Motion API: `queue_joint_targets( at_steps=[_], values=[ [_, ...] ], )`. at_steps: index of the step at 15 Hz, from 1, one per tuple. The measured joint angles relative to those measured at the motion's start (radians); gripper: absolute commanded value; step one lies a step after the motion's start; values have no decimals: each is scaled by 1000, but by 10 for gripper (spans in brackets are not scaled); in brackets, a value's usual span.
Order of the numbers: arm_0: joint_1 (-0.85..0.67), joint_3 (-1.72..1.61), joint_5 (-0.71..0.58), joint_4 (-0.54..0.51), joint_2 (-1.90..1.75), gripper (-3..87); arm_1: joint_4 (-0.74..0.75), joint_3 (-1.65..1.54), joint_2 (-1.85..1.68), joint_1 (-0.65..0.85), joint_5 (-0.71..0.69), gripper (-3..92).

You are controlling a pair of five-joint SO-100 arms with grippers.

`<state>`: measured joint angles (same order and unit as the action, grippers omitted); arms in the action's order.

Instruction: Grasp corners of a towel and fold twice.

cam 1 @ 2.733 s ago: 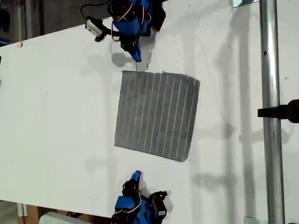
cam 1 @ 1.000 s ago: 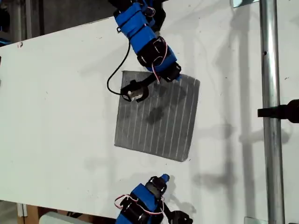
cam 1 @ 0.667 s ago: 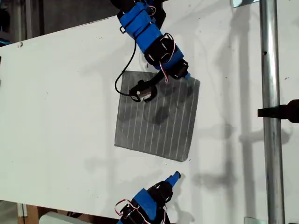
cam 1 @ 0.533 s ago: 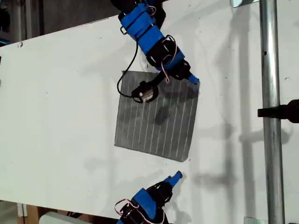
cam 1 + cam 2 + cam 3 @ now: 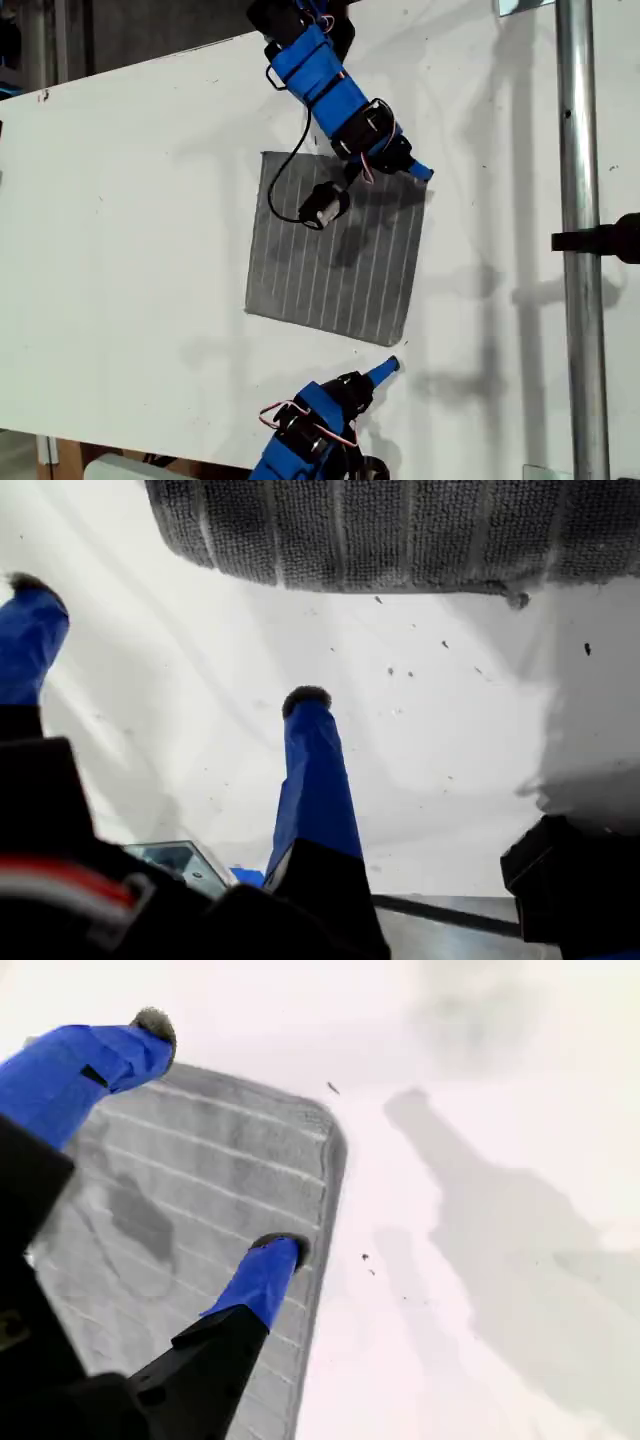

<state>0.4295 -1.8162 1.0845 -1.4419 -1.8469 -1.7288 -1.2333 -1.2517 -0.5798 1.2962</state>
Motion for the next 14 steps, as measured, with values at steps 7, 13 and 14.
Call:
queue_joint_targets(
  at_steps=[7,13,14],
  values=[
    [-49,26,121,141,347,356,60,11,138,87,66,444],
    [-49,236,146,67,546,354,77,9,138,91,89,438],
    [-49,236,153,69,565,352,81,2,147,91,104,427]
  ],
)
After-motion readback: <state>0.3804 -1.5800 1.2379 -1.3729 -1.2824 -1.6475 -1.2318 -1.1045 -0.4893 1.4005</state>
